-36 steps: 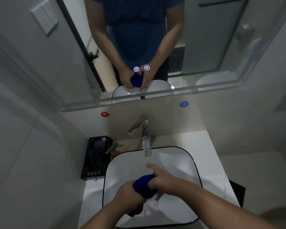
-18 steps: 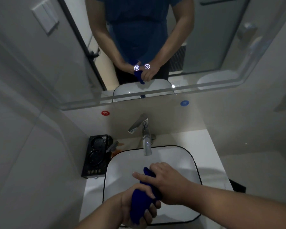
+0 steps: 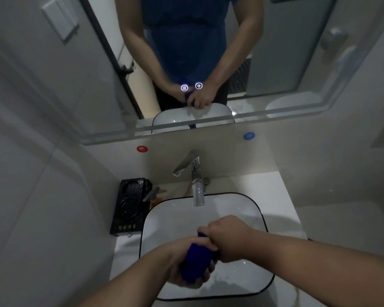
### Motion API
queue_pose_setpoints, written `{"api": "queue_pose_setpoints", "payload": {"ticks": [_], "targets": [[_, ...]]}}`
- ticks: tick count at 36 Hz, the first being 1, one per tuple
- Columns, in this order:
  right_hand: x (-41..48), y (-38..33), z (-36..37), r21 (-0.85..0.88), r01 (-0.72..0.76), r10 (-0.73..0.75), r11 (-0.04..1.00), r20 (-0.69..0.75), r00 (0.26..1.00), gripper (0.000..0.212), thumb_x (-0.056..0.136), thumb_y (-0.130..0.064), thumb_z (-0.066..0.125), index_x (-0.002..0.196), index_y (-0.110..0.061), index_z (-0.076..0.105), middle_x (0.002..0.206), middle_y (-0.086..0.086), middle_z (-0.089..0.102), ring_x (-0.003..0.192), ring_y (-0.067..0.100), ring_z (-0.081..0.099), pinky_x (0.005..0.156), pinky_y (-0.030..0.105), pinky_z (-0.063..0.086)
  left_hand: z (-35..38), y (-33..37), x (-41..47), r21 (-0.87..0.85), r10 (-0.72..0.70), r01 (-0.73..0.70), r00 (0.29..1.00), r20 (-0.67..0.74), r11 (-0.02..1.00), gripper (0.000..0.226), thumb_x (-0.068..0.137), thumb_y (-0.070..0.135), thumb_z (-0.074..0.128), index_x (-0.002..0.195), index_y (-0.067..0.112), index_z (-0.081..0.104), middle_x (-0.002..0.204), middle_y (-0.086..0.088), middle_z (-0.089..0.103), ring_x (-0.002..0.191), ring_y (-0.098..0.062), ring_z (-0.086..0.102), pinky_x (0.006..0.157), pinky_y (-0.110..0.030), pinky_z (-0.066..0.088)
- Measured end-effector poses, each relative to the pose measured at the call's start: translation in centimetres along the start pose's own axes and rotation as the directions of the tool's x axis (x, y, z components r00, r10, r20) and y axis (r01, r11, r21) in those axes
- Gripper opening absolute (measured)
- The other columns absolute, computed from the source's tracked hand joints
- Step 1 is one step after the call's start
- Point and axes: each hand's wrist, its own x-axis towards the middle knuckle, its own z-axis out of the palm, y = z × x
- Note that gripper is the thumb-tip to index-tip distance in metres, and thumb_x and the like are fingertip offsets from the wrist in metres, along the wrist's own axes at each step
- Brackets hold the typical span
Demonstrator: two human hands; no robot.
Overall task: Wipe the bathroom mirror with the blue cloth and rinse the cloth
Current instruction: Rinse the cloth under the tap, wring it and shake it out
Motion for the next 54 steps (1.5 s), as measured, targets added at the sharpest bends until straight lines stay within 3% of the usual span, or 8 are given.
{"api": "queue_pose_setpoints", "payload": {"ticks": [10,18,23,30,34,43,49,54], "targets": [[1.1,-0.7,-1.7,-0.087,-0.01,0.017,0.996,0.075,0.997,0.036,0.09,-0.039,0.071,0.121,-0.026,0.056,0.081,-0.005,0.052,0.074,0.027,0.059,0.067,0.034,0.048,0.0,2.5,-0.9,0.514,0.17,0.019,0.933,-0.318,0.857,0.065,0.078,0.042,0.091,0.131,0.016,0.062,0.126,-0.007,0.074,0.113,-0.025,0.073,0.101,-0.043,0.061],[1.9,-0.3,-2.7,-0.126,-0.025,0.034,0.992,0.072,0.997,0.037,0.092,-0.037,0.07,0.124,-0.025,0.058,0.086,-0.003,0.055,0.075,0.023,0.054,0.068,0.035,0.046,-0.9,2.0,-2.2,0.196,0.085,-0.057,0.987,-0.138,0.979,0.098,0.068,0.038,0.102,0.147,0.011,0.051,0.131,-0.013,0.065,0.101,-0.03,0.071,0.097,-0.055,0.06],[2.1,-1.0,-1.7,-0.134,0.022,0.0,0.991,0.164,0.986,0.04,0.086,-0.036,0.078,0.121,-0.028,0.061,0.081,-0.005,0.055,0.072,0.023,0.056,0.068,0.037,0.052,-0.2,1.8,-1.6,0.456,0.011,0.079,0.981,-0.193,0.886,0.07,0.084,0.034,0.091,0.14,0.017,0.052,0.127,-0.008,0.068,0.107,-0.026,0.07,0.102,-0.042,0.059],[3.7,-1.5,0.2,-0.088,-0.086,0.112,0.992,0.369,0.922,0.026,0.085,-0.025,0.076,0.107,-0.027,0.063,0.091,-0.001,0.068,0.083,0.025,0.067,0.08,0.04,0.061,1.5,1.7,1.5,0.746,0.259,0.35,0.784,-0.564,0.566,0.059,0.095,0.037,0.077,0.144,0.015,0.054,0.117,-0.01,0.059,0.097,-0.027,0.068,0.091,-0.036,0.062],[4.6,-1.4,1.6,-0.037,-0.217,0.214,0.975,0.401,0.891,0.018,0.086,-0.03,0.07,0.102,-0.023,0.067,0.092,0.001,0.069,0.085,0.026,0.069,0.083,0.04,0.061,1.1,1.2,5.0,0.824,0.519,0.419,0.64,-0.566,0.382,0.069,0.093,0.031,0.077,0.151,0.017,0.043,0.136,-0.01,0.059,0.123,-0.029,0.065,0.1,-0.04,0.056],[3.9,-0.8,3.3,0.273,-0.393,0.224,0.878,0.492,0.841,0.011,0.085,-0.026,0.07,0.081,-0.026,0.06,0.088,0.002,0.063,0.078,0.022,0.062,0.078,0.036,0.055,-0.8,-2.5,6.7,0.939,0.891,0.336,0.398,-0.218,0.08,0.054,0.09,0.032,0.063,0.138,0.031,0.038,0.11,0.0,0.066,0.097,-0.027,0.067,0.08,-0.04,0.053],[3.1,0.0,4.7,0.414,-0.424,0.253,0.805,0.406,0.878,0.04,0.083,-0.025,0.077,0.119,-0.022,0.06,0.112,0.003,0.066,0.093,0.023,0.068,0.083,0.039,0.061,-1.3,-1.8,6.0,0.95,0.809,0.142,0.497,-0.313,0.279,0.049,0.084,0.028,0.068,0.128,0.035,0.047,0.107,0.006,0.07,0.094,-0.018,0.069,0.079,-0.035,0.058],[0.4,0.6,4.6,0.73,-0.207,0.403,0.652,-0.102,0.909,0.084,0.08,-0.029,0.079,0.152,-0.025,0.036,0.14,-0.006,0.041,0.117,0.012,0.059,0.102,0.031,0.055,-2.0,-0.5,2.6,0.615,0.575,-0.23,0.685,-0.449,0.754,0.041,0.079,0.024,0.083,0.114,0.022,0.062,0.099,-0.001,0.074,0.086,-0.018,0.07,0.082,-0.04,0.064]]}}
